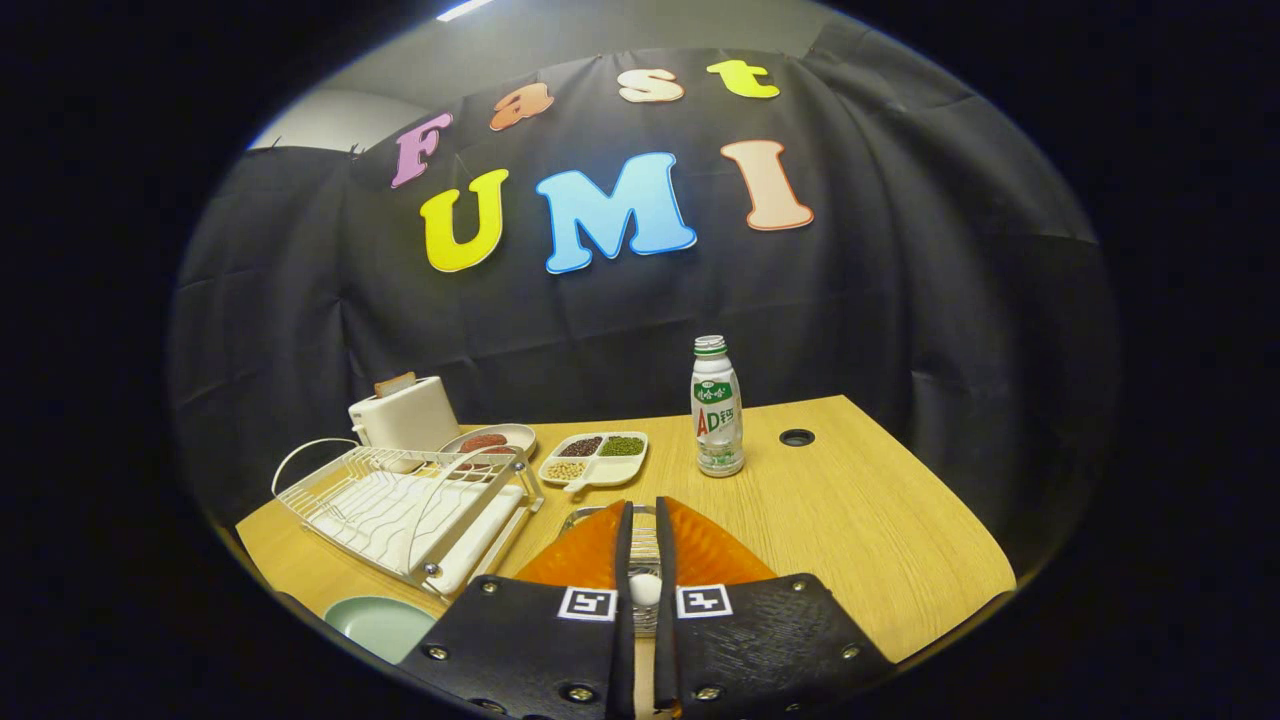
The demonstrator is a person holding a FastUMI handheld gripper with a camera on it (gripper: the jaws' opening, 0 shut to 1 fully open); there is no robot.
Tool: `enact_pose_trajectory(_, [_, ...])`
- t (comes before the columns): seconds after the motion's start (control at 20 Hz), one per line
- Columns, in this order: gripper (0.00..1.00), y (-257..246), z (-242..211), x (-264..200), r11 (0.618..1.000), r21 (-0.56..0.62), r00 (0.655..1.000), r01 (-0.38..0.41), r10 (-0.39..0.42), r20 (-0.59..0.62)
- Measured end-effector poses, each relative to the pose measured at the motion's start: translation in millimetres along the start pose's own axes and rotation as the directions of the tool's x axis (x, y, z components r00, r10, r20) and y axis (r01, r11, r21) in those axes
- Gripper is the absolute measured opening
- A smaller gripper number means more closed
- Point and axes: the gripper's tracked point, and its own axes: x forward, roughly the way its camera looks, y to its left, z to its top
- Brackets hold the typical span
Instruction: Take the plate from the dish rack, then take the spoon from the basket and place it into the plate.
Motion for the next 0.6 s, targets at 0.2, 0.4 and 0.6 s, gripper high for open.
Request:
enact_pose_trajectory(0.2, [0.07,0,37,-16,0.999,-0.037,1.0,0.028,-0.028,0.015])
enact_pose_trajectory(0.4, [0.07,7,79,-39,0.995,-0.087,0.998,0.058,-0.054,0.044])
enact_pose_trajectory(0.6, [0.07,12,111,-62,0.991,-0.085,0.992,0.102,-0.095,0.085])
